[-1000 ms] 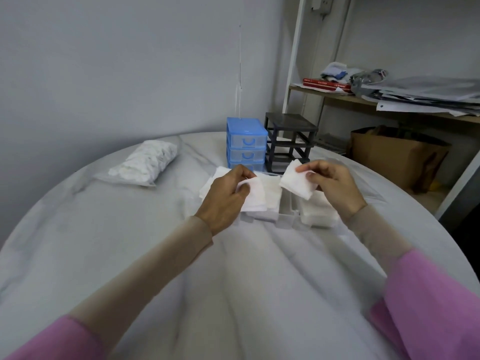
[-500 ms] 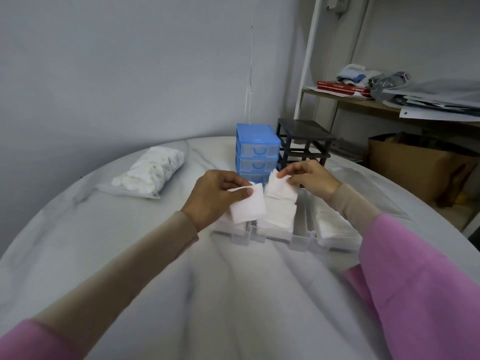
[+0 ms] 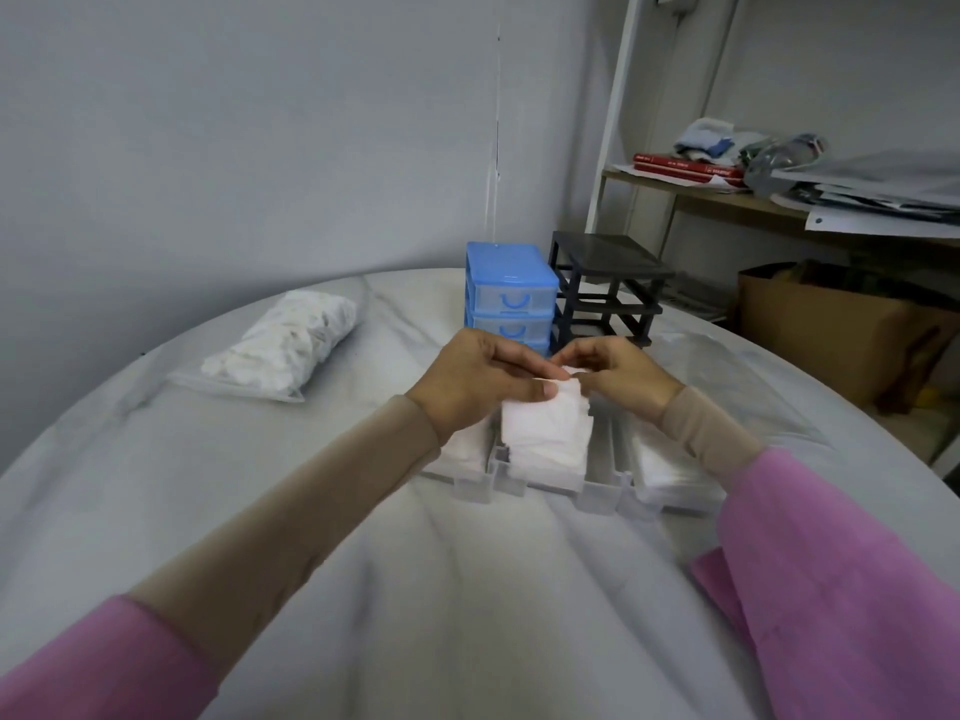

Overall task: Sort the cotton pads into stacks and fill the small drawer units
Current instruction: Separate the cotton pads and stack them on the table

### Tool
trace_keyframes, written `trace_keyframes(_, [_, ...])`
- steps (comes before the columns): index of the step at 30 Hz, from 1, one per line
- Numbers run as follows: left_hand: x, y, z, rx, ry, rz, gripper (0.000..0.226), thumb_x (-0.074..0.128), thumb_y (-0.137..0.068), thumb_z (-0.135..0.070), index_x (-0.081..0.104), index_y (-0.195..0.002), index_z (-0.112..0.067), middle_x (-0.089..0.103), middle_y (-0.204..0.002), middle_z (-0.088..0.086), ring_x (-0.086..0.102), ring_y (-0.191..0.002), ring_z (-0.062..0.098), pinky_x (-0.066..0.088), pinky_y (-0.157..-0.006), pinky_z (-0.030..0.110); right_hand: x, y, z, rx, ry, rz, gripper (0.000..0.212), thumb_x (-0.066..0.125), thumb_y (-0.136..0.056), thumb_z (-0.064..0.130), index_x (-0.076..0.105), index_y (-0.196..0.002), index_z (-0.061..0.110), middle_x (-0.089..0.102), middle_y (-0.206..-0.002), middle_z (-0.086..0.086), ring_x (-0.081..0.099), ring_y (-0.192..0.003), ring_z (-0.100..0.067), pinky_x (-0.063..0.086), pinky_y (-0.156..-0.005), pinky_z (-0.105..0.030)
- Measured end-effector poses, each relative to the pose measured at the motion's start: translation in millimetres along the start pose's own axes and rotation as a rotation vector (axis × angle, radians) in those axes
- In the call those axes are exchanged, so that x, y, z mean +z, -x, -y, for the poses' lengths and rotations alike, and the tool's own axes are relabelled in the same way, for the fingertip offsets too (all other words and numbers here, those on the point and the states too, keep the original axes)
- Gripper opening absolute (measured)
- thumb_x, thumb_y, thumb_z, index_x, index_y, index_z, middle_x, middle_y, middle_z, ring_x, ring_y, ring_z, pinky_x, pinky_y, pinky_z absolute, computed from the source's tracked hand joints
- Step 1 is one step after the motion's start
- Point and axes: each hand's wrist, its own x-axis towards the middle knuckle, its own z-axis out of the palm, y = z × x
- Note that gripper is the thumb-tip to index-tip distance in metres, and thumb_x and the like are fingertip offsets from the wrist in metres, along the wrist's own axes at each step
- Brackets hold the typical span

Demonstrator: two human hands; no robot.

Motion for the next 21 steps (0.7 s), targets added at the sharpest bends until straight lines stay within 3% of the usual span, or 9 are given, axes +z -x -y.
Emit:
trace_keyframes(5, [9.9,-10.9,1.0,0.025,-0.146,0.09,0.019,0.068,-0.079,0.001,0.071,-0.095,-0.009,0.069,-0.082,-0.001,0.063,-0.082,0.011,0.05,-0.085,0.02,-2.5,1.7,-3.8,-0.094,0.172,-0.081,0.015,0.065,-0.082,0.004,0.068,-0.09,0.017,0.063,-0.092,0.0,0.058,-0.093,-0.017,0.046,-0.091,-0.03])
trace_keyframes(8, [12.3,-12.8,-0.2,0.028,-0.186,0.11,0.015,0.065,-0.082,-0.001,0.069,-0.094,-0.009,0.066,-0.084,-0.001,0.06,-0.083,0.008,0.047,-0.082,0.014,-4.4,4.9,-1.3,-0.115,0.186,-0.087,0.015,0.062,-0.085,0.002,0.068,-0.091,0.014,0.064,-0.091,0.0,0.059,-0.091,-0.015,0.046,-0.091,-0.031])
trace_keyframes(12, [15.2,-11.3,3.7,0.083,-0.281,0.09,0.012,0.067,-0.083,-0.004,0.068,-0.086,-0.016,0.067,-0.091,0.001,0.06,-0.092,0.012,0.044,-0.089,0.02,-5.2,8.6,0.4,-0.116,0.173,-0.089,0.017,0.062,-0.085,0.002,0.066,-0.087,0.019,0.066,-0.09,-0.002,0.06,-0.09,-0.016,0.047,-0.088,-0.026])
trace_keyframes(18, [24.6,-3.0,12.9,0.202,-0.493,0.025,0.012,0.068,-0.08,-0.004,0.073,-0.089,-0.012,0.065,-0.09,-0.006,0.056,-0.082,0.002,0.033,-0.073,-0.004,-3.6,11.3,-1.3,-0.114,0.157,-0.103,0.024,0.063,-0.083,0.002,0.066,-0.083,0.025,0.068,-0.095,-0.01,0.062,-0.091,-0.017,0.047,-0.081,-0.017])
trace_keyframes(21, [26.5,-3.2,14.5,0.181,-0.406,0.013,0.015,0.067,-0.081,0.0,0.072,-0.087,-0.013,0.067,-0.088,-0.006,0.06,-0.082,0.003,0.04,-0.08,0.002,-2.6,12.4,-1.1,-0.112,0.169,-0.106,0.024,0.062,-0.082,-0.001,0.065,-0.087,0.022,0.068,-0.096,-0.005,0.061,-0.087,-0.012,0.048,-0.083,-0.019])
